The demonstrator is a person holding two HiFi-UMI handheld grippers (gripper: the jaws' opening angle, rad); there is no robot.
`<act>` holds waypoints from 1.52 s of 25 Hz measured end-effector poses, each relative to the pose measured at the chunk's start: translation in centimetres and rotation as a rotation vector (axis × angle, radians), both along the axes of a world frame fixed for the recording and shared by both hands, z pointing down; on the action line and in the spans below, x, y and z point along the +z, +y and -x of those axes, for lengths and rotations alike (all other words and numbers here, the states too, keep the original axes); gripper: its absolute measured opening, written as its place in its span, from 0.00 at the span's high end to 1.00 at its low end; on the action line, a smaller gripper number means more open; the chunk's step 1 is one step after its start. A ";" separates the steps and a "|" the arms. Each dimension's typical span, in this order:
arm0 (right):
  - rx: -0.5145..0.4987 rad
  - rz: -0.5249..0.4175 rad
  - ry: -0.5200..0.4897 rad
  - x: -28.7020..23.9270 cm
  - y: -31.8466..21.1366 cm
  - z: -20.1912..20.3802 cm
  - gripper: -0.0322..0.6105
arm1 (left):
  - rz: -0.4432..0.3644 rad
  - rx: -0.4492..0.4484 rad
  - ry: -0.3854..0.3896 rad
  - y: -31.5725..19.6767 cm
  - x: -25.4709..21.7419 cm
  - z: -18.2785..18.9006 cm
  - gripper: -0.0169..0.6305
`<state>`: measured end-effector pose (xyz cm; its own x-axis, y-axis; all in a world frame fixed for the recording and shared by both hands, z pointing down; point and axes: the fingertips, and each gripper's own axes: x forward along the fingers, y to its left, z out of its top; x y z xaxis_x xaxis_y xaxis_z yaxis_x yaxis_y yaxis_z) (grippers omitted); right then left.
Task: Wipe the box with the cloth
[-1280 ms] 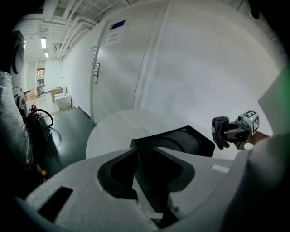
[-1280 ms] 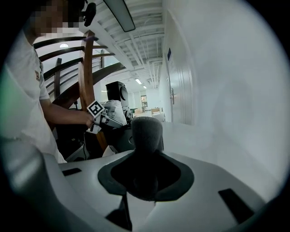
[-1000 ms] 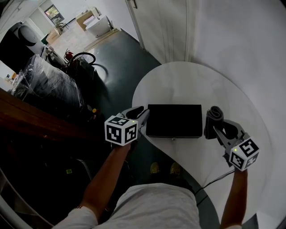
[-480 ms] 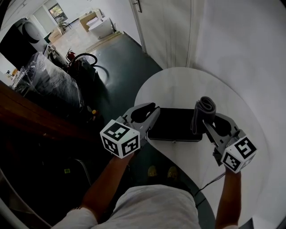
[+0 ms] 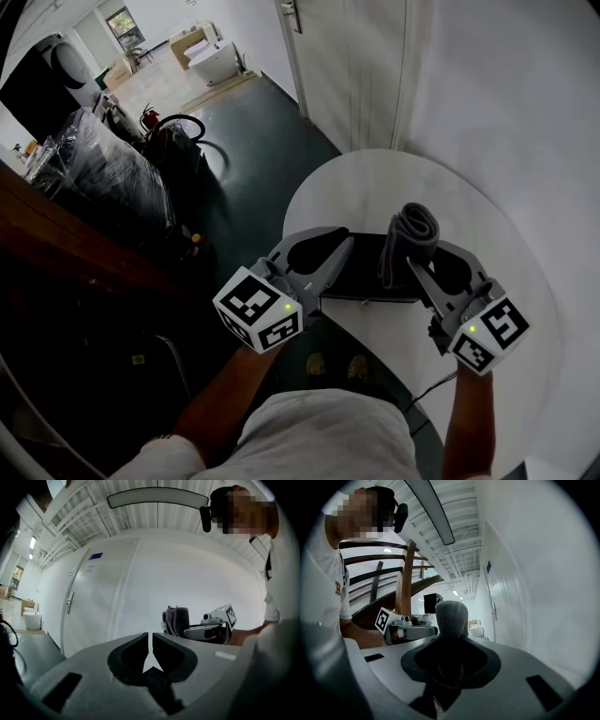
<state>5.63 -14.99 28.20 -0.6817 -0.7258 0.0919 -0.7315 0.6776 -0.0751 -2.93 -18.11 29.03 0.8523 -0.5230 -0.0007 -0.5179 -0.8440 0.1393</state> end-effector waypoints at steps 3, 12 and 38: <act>-0.013 -0.011 -0.014 -0.4 0.4 1.0 0.80 | -0.016 0.009 0.020 0.6 -0.6 0.0 0.92; -0.034 -0.030 -0.027 -0.7 1.0 1.8 0.80 | -0.069 0.032 0.043 1.7 -1.5 -1.0 0.95; -0.012 -0.055 -0.021 -0.4 1.4 1.8 0.80 | -0.087 0.050 0.057 2.0 -1.4 -1.4 0.95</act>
<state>3.83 -13.61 27.85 -0.6916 -0.7213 0.0377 -0.7222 0.6897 -0.0527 -1.53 -16.15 27.61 0.8748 -0.4753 -0.0936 -0.4677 -0.8790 0.0928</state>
